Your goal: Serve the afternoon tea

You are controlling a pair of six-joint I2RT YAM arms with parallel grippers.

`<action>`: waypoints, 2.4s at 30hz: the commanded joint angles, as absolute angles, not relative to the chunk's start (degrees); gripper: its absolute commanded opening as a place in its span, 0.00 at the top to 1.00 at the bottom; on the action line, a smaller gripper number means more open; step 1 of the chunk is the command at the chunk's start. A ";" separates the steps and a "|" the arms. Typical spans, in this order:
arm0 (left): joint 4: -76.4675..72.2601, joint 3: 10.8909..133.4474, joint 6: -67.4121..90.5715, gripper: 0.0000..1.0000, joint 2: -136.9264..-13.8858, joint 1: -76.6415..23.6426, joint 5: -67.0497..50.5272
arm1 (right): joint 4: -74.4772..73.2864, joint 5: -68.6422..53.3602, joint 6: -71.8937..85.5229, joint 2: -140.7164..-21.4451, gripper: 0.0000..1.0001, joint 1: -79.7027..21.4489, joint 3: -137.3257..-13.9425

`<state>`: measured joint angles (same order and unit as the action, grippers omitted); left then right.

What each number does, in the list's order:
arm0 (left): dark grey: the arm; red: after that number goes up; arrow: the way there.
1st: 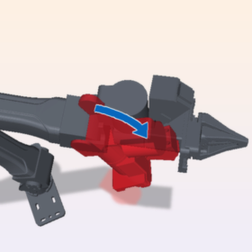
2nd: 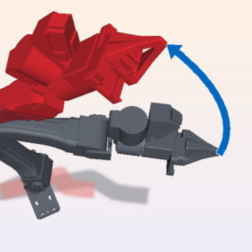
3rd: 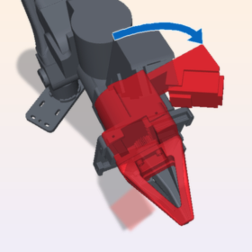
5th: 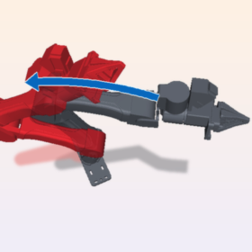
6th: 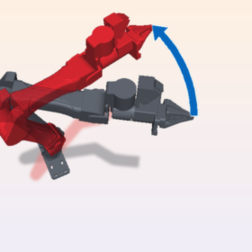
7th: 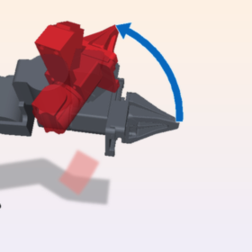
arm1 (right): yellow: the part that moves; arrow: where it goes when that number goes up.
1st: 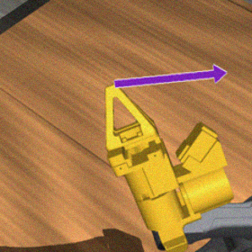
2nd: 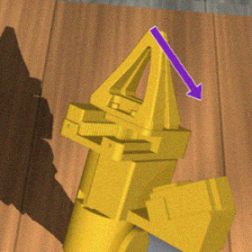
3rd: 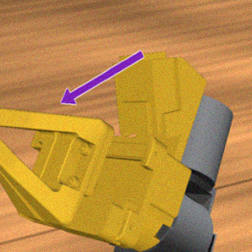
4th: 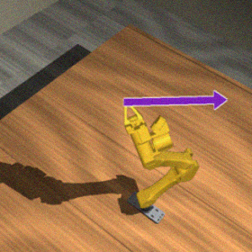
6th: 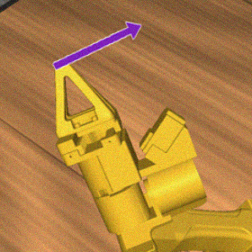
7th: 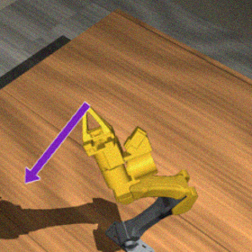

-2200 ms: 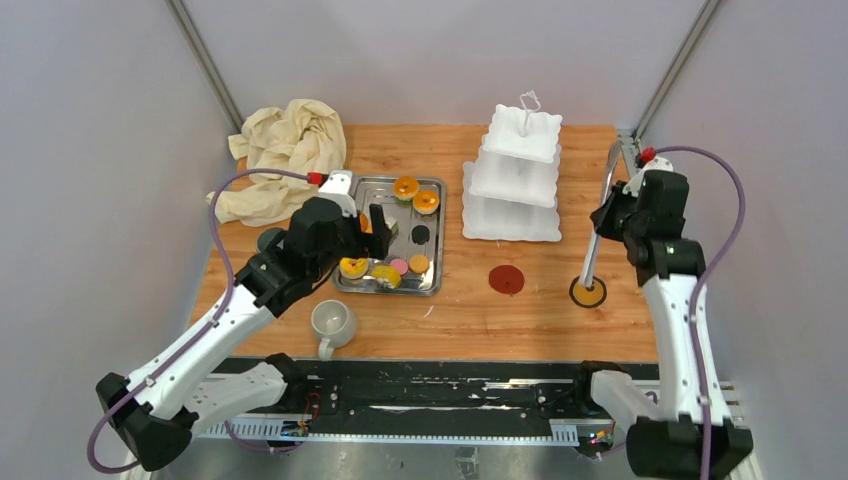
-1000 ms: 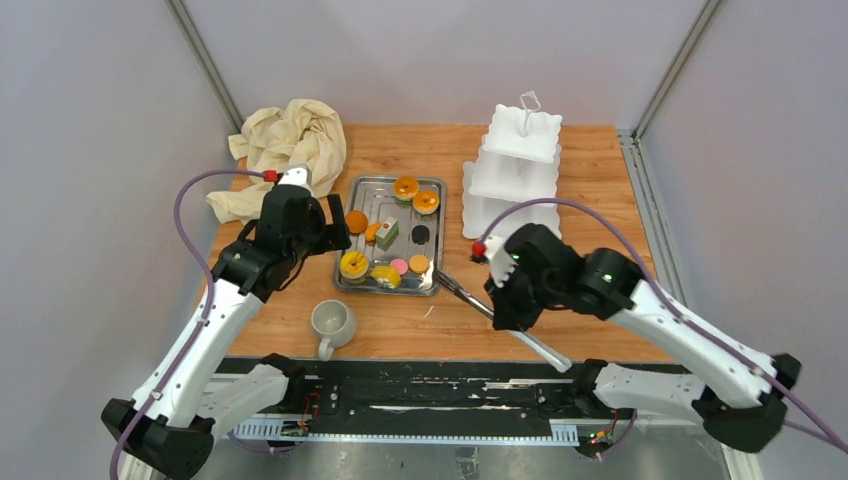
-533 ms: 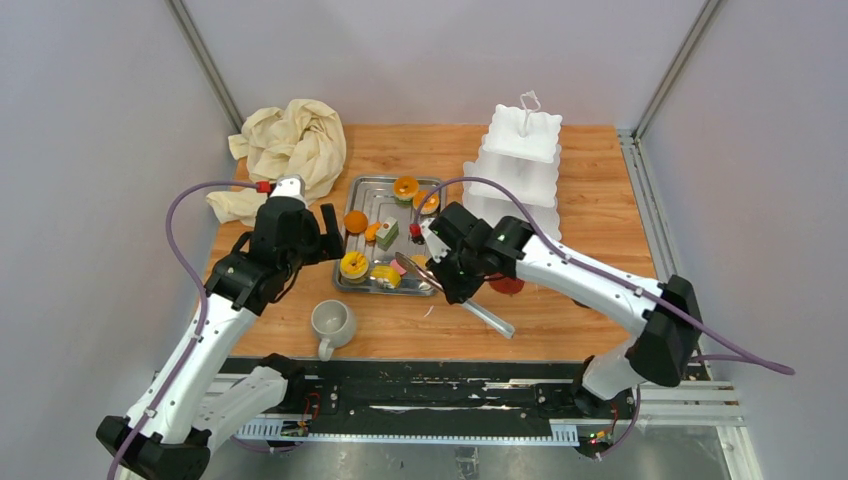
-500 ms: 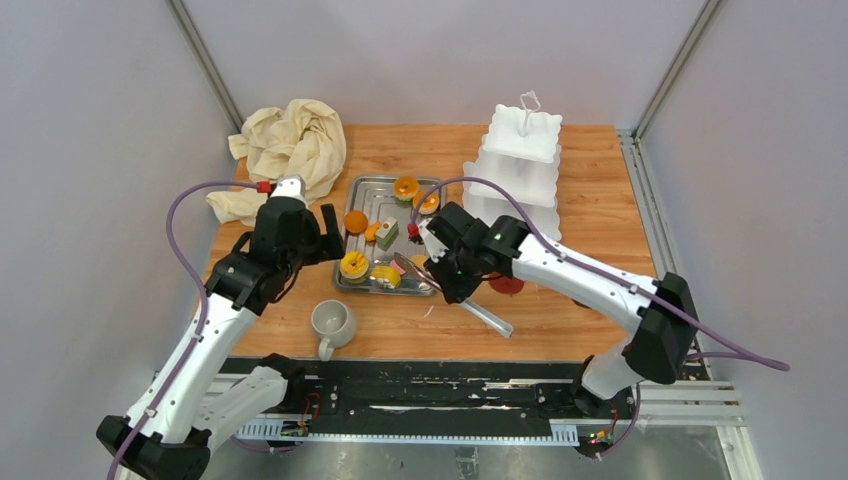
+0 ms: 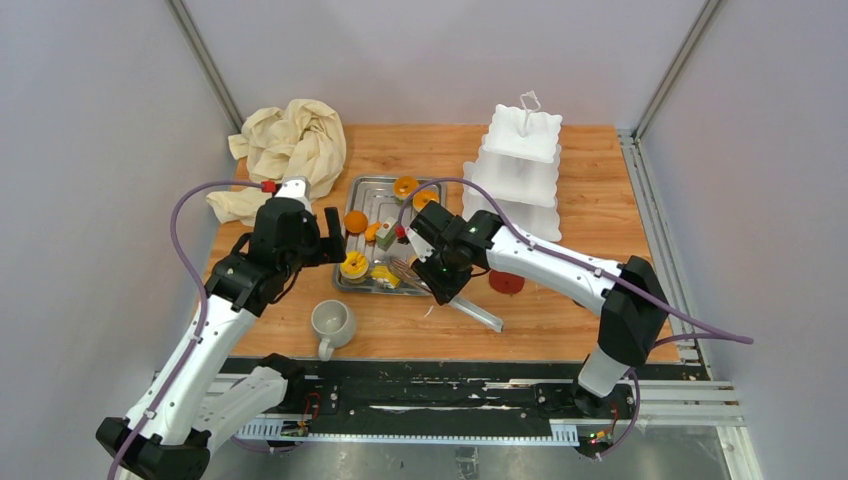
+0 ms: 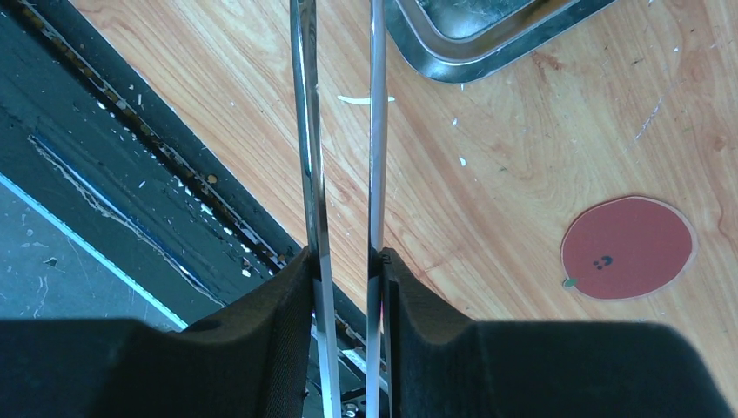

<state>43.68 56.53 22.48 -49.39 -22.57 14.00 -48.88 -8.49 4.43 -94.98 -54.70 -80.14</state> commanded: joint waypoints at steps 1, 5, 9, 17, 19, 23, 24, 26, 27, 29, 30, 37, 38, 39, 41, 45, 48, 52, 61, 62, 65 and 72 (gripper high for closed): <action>42.37 55.66 20.77 0.02 -48.34 -22.22 12.48 | -51.03 -8.51 3.91 -96.25 0.69 -55.20 -82.89; 42.37 55.43 20.36 0.02 -48.60 -22.17 11.91 | -51.14 -8.19 4.13 -96.66 0.65 -55.20 -82.99; 41.83 54.96 20.11 0.02 -48.58 -22.15 11.42 | -51.31 -8.00 4.47 -97.24 0.62 -55.20 -83.46; 41.87 54.93 19.36 0.02 -48.71 -22.23 11.39 | -51.33 -8.29 4.84 -98.24 0.60 -55.20 -84.39; 41.98 54.85 19.26 0.02 -48.69 -22.20 11.55 | -51.33 -8.37 4.95 -98.43 0.59 -55.21 -84.54; 42.02 54.73 19.24 0.02 -48.45 -22.18 11.65 | -51.33 -9.31 5.01 -98.93 0.57 -55.20 -84.81; 42.06 54.68 19.21 0.02 -48.43 -22.20 11.68 | -51.33 -9.60 5.01 -99.10 0.57 -55.20 -84.77; 42.13 54.71 19.08 0.02 -48.34 -22.22 11.82 | -51.24 -10.03 5.01 -99.29 0.57 -55.24 -84.81; 42.18 54.75 19.13 0.02 -48.29 -22.23 11.82 | -51.24 -10.04 5.02 -99.38 0.57 -55.24 -84.84; 42.20 54.76 19.04 0.02 -48.20 -22.20 11.85 | -51.24 -10.03 4.94 -99.64 0.56 -55.20 -84.84; 42.22 54.76 19.08 0.02 -48.12 -22.19 11.86 | -51.24 -10.05 4.92 -99.73 0.56 -55.20 -85.01; 42.25 54.74 18.91 0.02 -48.17 -22.23 11.78 | -51.17 -10.43 4.80 -101.40 0.56 -55.24 -86.19; 42.26 54.82 18.94 0.02 -48.25 -22.22 11.78 | -51.16 -10.70 4.79 -101.69 0.56 -55.21 -86.45; 42.26 54.84 18.85 0.02 -48.25 -22.22 11.78 | -51.20 -10.82 4.71 -102.03 0.56 -55.20 -86.68; 42.34 55.00 18.74 0.02 -48.33 -22.21 11.77 | -51.32 -10.21 4.66 -102.44 0.55 -55.20 -87.04; 42.33 55.24 18.66 0.02 -48.34 -22.18 11.78 | -51.33 -8.79 4.79 -102.91 0.55 -55.20 -87.57; 42.53 55.28 18.67 0.02 -48.34 -22.20 11.78 | -51.59 -7.24 5.00 -102.73 0.55 -55.20 -87.64; 42.55 55.28 18.66 0.02 -48.34 -22.21 11.60 | -51.47 -6.48 5.19 -101.76 0.55 -55.22 -87.20; 42.19 55.07 18.90 0.02 -48.60 -22.20 11.26 | -51.76 -6.77 5.19 -101.46 0.54 -55.21 -87.19; 42.11 55.02 18.94 0.02 -48.69 -22.17 11.25 | -51.81 -6.82 5.12 -101.62 0.54 -55.20 -87.19; 42.12 55.02 18.98 0.02 -48.78 -22.20 11.16 | -51.94 -7.10 4.93 -102.28 0.54 -55.23 -87.26; 42.24 54.85 19.09 0.02 -48.69 -22.19 11.23 | -51.48 -7.79 4.41 -104.16 0.54 -55.28 -87.65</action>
